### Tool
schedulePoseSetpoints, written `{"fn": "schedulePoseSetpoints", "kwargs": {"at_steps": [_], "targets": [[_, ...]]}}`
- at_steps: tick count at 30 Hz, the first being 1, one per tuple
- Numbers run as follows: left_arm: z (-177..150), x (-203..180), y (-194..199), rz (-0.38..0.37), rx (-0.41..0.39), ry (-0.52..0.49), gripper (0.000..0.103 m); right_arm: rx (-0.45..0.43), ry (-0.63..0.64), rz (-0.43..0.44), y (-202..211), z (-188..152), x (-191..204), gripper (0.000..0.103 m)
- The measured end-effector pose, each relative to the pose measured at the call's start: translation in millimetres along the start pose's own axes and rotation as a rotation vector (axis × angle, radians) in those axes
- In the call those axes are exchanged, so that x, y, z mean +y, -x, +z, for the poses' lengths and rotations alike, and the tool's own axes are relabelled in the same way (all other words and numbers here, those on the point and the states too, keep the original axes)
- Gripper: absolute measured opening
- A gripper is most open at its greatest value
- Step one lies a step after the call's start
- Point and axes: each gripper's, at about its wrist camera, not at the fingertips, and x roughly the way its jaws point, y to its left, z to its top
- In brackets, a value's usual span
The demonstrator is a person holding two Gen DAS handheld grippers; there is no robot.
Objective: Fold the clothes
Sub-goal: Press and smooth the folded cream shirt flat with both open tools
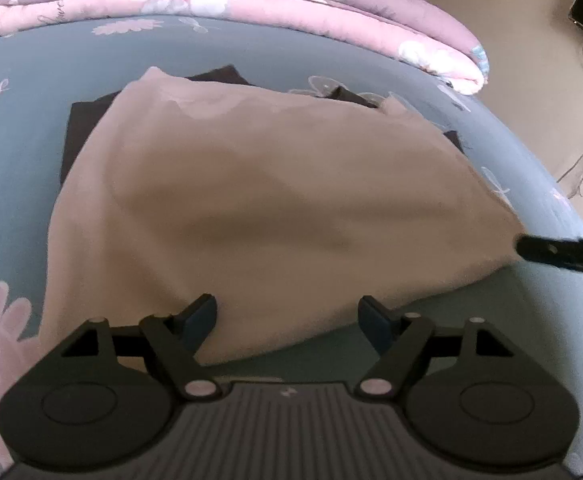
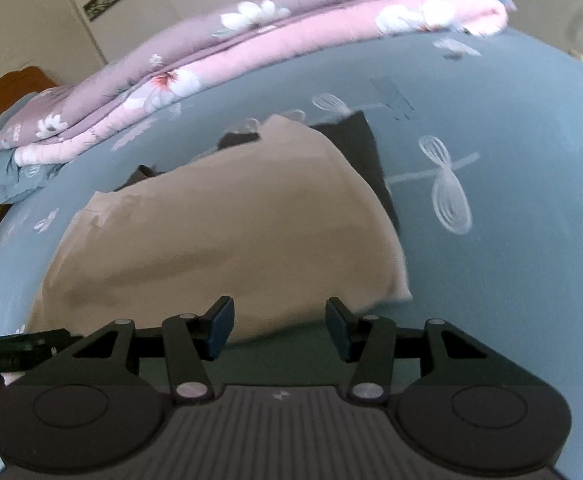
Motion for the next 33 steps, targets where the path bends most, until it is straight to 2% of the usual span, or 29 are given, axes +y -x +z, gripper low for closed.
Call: {"fn": "schedulePoseSetpoints", "kwargs": {"at_steps": [2,4,10,13,15,17,21,24,26,31,33], "targets": [[-0.5,-4.3,6.6,-0.016,-0.037,0.0,0.077,-0.005,0.031,-0.005,-6.9,6.5,5.0,0.056],[-0.6,-4.8,6.6,0.018,-0.045,-0.004,0.077,-0.004,0.045,-0.014,-15.1,10.8,7.2,0.056],[-10.8,8.2,3.4,0.041,-0.021,0.1,0.077,0.054,-0.031,-0.058,-30.7,5.5,-12.4,0.056],[-9.2,9.4,10.6,0.035,-0.011,0.141,0.077,0.052,-0.08,-0.041,-23.4,1.5,-22.0,0.056],[-6.7,13.2,21.7,0.017,-0.06,0.151,0.077,0.054,-0.085,-0.048,-14.9,1.1,-20.2,0.056],[-6.4,22.6,30.6,0.034,-0.12,0.166,0.077,0.048,-0.076,-0.061,-5.6,-0.8,-16.8,0.063],[-17.1,61.4,27.8,0.035,-0.109,0.357,0.077,0.038,-0.089,-0.058,9.1,-9.6,-16.1,0.063],[-27.9,75.3,30.7,0.005,-0.131,0.414,0.076,0.05,-0.083,-0.068,11.0,-14.2,-15.2,0.063],[-27.0,72.6,37.5,0.006,-0.125,0.418,0.076,0.059,-0.079,-0.078,10.6,-15.6,-14.7,0.063],[-17.4,66.8,53.8,0.017,-0.215,0.35,0.079,0.042,-0.085,-0.076,16.8,-12.7,-14.5,0.063],[-14.7,74.2,43.3,0.03,-0.176,0.389,0.079,0.038,-0.082,-0.089,16.9,-11.5,-13.4,0.063]]}}
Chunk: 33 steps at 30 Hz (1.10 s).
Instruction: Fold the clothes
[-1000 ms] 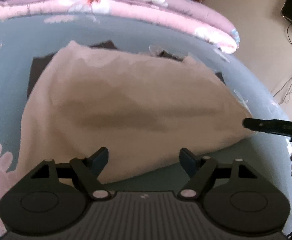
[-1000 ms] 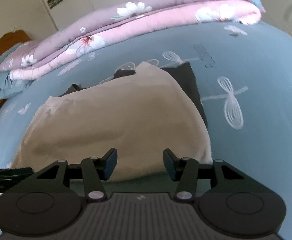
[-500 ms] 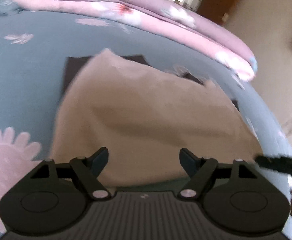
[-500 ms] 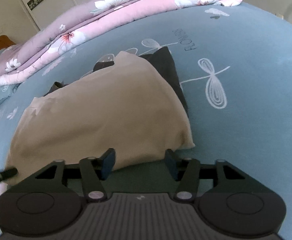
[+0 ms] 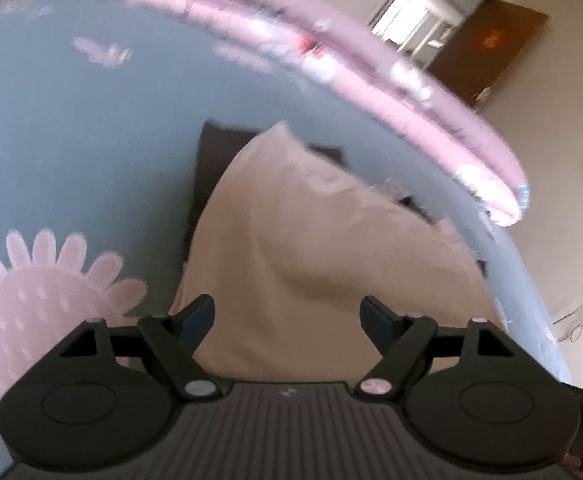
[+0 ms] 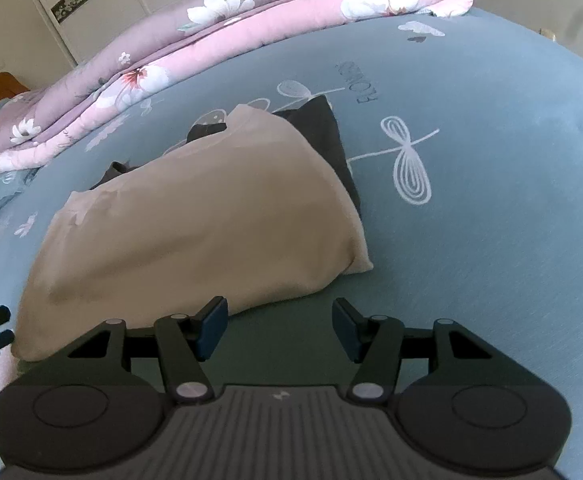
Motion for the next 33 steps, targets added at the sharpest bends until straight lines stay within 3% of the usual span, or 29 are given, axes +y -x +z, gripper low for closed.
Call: {"fn": "schedulePoseSetpoints", "kwargs": {"at_steps": [1,7,9,12,19,24,29,33], "targets": [[-0.2,4.1,-7.8,0.038,0.031,0.023,0.078,0.0,-0.001,-0.002,-0.5,0.2,0.2,0.063],[0.4,1.0,-1.1,0.046,-0.015,0.068,0.078,-0.008,0.011,-0.008,-2.4,0.1,-1.2,0.063],[5.3,-5.2,0.7,0.039,-0.022,0.048,0.078,-0.014,0.017,-0.008,-5.4,2.7,-1.7,0.063],[17.5,-21.9,-7.6,0.098,-0.011,-0.048,0.078,-0.033,0.017,-0.006,-13.0,10.6,0.1,0.063],[35.5,-27.2,-10.9,0.137,-0.079,0.008,0.078,-0.039,0.046,-0.029,-27.4,30.7,15.8,0.063],[50.4,-36.4,0.5,0.208,-0.002,0.029,0.078,0.046,0.019,-0.049,-16.3,45.6,24.7,0.063],[75.7,-58.3,32.9,0.187,0.085,0.046,0.078,0.136,0.019,-0.081,14.0,74.4,50.5,0.063],[101.3,-74.9,53.4,0.14,0.121,-0.055,0.073,0.158,0.054,-0.095,35.8,99.2,85.9,0.063]]}}
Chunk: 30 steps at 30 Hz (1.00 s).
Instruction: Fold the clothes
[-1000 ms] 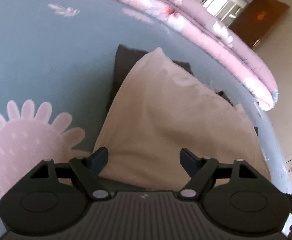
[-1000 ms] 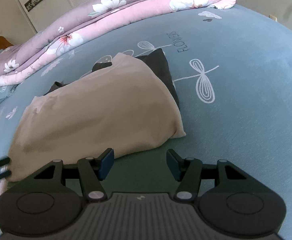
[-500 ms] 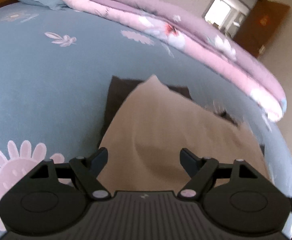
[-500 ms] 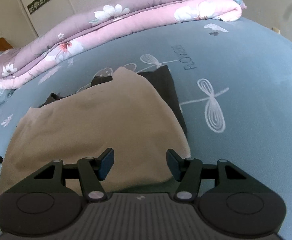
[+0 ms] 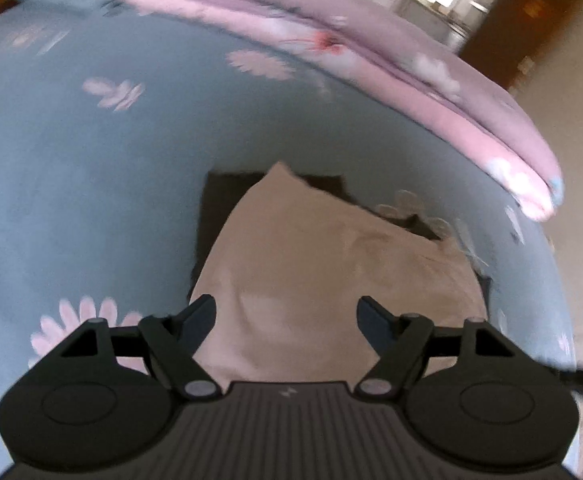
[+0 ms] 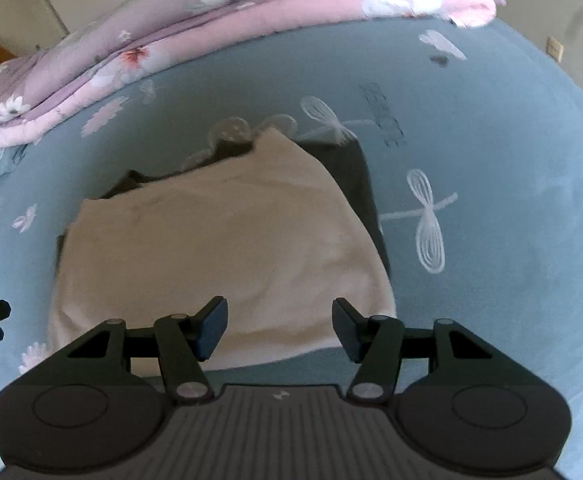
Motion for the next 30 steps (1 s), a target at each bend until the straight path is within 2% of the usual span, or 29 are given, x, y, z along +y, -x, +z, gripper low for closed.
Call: {"fn": "schedulePoseSetpoints", "kwargs": {"at_steps": [3,5,7,8,12,15,19,21,26,30], "targets": [[24.1,2.6,-0.8,-0.035,0.018,-0.08,0.068,-0.019,0.014,-0.027,19.3,13.1,26.1,0.063],[43.2,10.4,-9.1,-0.074,0.033,-0.106,0.051,-0.031,-0.006,-0.024,30.1,18.1,39.1,0.063],[63.5,22.0,-27.0,-0.077,0.07,-0.103,0.026,-0.039,-0.036,-0.025,36.9,20.7,49.1,0.063],[73.8,28.1,-36.8,-0.074,0.084,-0.099,0.024,-0.037,-0.048,-0.026,37.7,20.7,53.1,0.063],[104.0,39.0,-79.6,-0.053,0.095,-0.148,0.023,-0.024,-0.052,-0.052,34.0,18.3,61.0,0.063],[118.9,42.5,-114.7,-0.078,0.115,-0.12,0.023,-0.003,-0.046,-0.062,19.5,16.4,55.7,0.064],[127.9,41.8,-156.8,-0.07,0.11,-0.134,0.023,0.043,-0.077,-0.056,-12.2,16.6,43.7,0.064],[129.0,46.6,-173.8,-0.062,0.123,-0.11,0.023,0.063,-0.087,-0.048,-26.6,16.3,41.0,0.064],[124.7,56.3,-190.0,-0.076,0.128,-0.083,0.023,0.083,-0.049,-0.04,-47.8,19.1,36.7,0.064],[125.9,57.7,-189.0,-0.101,0.1,-0.081,0.023,0.095,-0.089,-0.037,-59.9,24.2,25.5,0.064]]}}
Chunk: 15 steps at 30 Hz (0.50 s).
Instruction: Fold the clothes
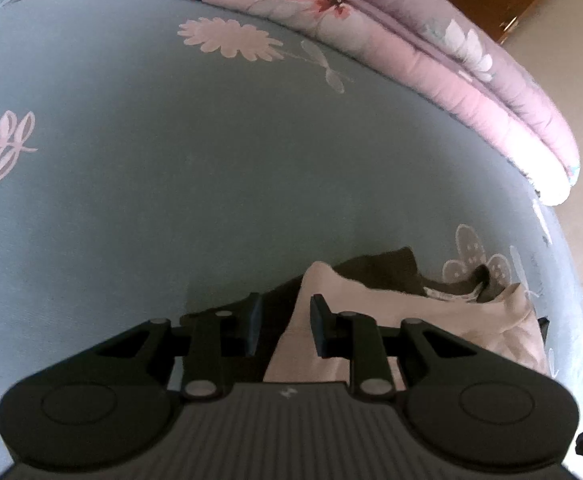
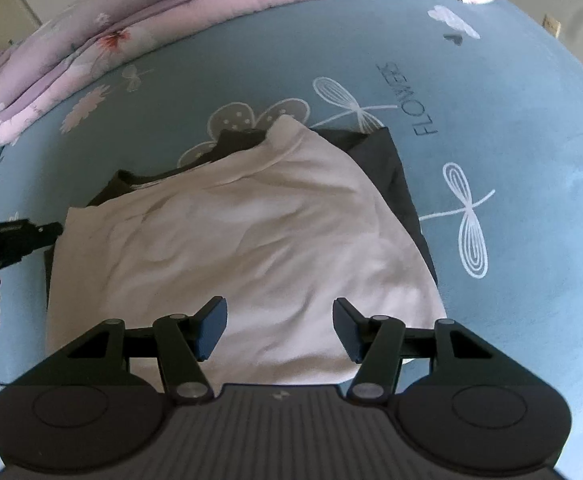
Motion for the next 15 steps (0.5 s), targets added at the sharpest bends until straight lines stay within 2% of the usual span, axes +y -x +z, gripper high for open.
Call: {"fn": "schedulePoseSetpoints", "kwargs": {"at_steps": [8,10,11,12,15], "targets": [[2.3,2.2,-11.6,-0.067,0.03,0.004,0.023,0.035,0.004,0.001,-19.7,4.2,-3.2,0.064],[1.8,1.0,-18.6,-0.06,0.045,-0.009,0.023,0.038,0.006,0.0,-23.4,5.2,-3.5,0.064],[1.7,0.4,-21.8,-0.058,0.053,-0.015,0.021,0.038,0.007,-0.002,-25.3,5.7,-3.7,0.064],[1.7,-0.3,-25.1,-0.055,0.06,-0.02,0.011,0.04,0.009,-0.003,-27.2,6.6,-4.3,0.064],[2.4,-5.2,-26.5,-0.018,0.044,-0.044,0.008,0.024,0.027,-0.015,-31.5,12.4,-7.5,0.064]]}}
